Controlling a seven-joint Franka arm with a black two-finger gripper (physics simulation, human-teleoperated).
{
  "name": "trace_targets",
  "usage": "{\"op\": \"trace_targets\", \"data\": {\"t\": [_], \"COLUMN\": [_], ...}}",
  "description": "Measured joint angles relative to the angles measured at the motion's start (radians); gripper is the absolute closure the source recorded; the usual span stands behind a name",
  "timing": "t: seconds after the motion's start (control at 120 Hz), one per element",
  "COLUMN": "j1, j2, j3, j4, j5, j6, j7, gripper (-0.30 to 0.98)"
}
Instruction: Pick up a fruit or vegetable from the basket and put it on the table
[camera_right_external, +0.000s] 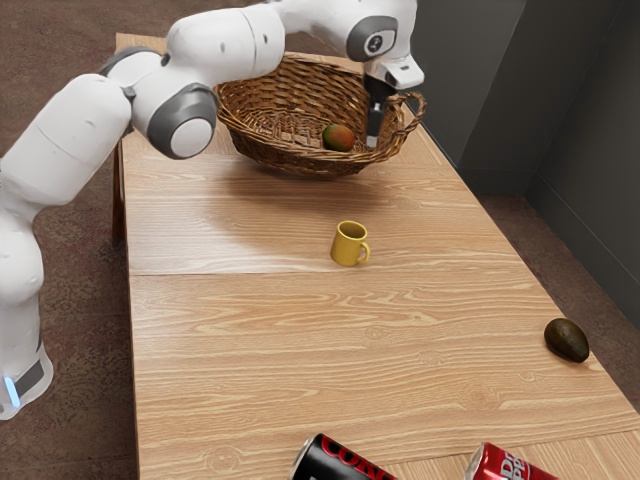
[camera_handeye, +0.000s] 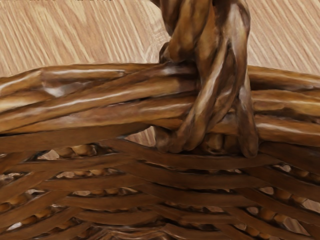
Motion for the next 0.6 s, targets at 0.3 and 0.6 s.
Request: {"op": "trace_targets", "data": {"t": [0.3,0.6], "j1": [0.009,0.011], "j2": [-0.01,-0.047], "j3": [-0.007,0.046], "j4": [-0.061,-0.138], "j5": [-0.01,-0.01], "j6": [0.044,0.055], "j7": [0.189,0.309], "gripper": [0.0,0.0]}}
